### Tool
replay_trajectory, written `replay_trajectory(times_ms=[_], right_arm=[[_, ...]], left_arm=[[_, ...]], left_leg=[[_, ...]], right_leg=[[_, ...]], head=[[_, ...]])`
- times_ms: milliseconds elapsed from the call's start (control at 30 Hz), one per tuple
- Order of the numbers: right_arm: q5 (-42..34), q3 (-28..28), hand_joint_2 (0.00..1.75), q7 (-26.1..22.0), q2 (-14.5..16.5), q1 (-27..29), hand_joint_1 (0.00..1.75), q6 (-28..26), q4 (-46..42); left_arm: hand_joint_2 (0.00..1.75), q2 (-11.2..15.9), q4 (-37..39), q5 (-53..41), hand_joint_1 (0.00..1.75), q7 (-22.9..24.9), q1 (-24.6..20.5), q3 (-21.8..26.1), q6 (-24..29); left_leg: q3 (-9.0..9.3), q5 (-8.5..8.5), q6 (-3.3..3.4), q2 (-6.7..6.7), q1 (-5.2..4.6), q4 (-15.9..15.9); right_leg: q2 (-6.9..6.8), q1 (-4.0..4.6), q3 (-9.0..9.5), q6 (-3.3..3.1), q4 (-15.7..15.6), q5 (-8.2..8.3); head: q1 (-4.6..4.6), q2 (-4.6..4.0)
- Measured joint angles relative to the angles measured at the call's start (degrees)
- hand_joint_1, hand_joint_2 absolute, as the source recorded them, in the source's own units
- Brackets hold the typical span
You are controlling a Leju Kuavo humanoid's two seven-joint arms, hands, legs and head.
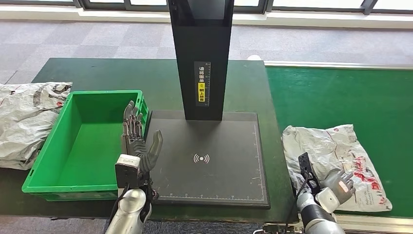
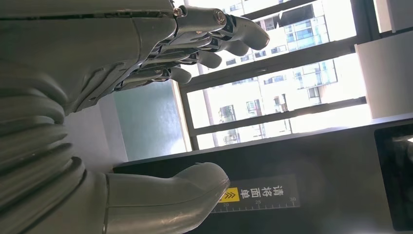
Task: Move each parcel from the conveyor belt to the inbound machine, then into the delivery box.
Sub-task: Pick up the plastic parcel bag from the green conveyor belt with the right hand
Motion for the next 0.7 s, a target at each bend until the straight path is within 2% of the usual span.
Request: replay_trajectory(times_ms=[167,300,400,700], right_arm=[[-0.6,0.0,1.75,-1.1,0.0,-0.1,0.00,1.6,0.1],[-0.5,0.0,1.75,-1.7,-0.3,-0.3,1.75,4.9,0.4],[-0.5,0.0,1.75,-2.5,-0.6,-0.6,1.75,7.6,0.6],[-1.3,0.0,1.75,-6.3,-1.0,-0.3,1.75,6.1,0.6]], left_arm=[[1.75,0.0,0.0,0.2,0.00,0.0,0.0,0.0,0.2],[1.75,0.0,-0.1,0.7,0.00,0.0,0.1,0.0,0.3],[1.75,0.0,-0.3,1.0,0.00,0.0,0.1,0.0,0.4],[1.75,0.0,-0.8,1.1,0.00,0.0,0.1,-0.2,1.2]], left_leg=[[0.08,0.00,0.00,0.03,0.00,0.0],[0.19,-0.02,0.02,0.06,0.02,0.0],[0.36,-0.06,0.06,0.16,0.05,0.0],[0.37,-0.02,0.13,0.18,0.04,0.0]], right_leg=[[0.05,0.00,0.06,0.00,0.0,0.00],[0.08,0.01,0.18,0.02,-0.1,0.00],[0.16,0.04,0.32,0.05,-0.2,-0.02],[0.21,0.02,0.41,0.16,-0.2,0.11]], head=[[0.00,0.00],[0.00,0.00],[0.00,0.00],[0.00,0.00]])
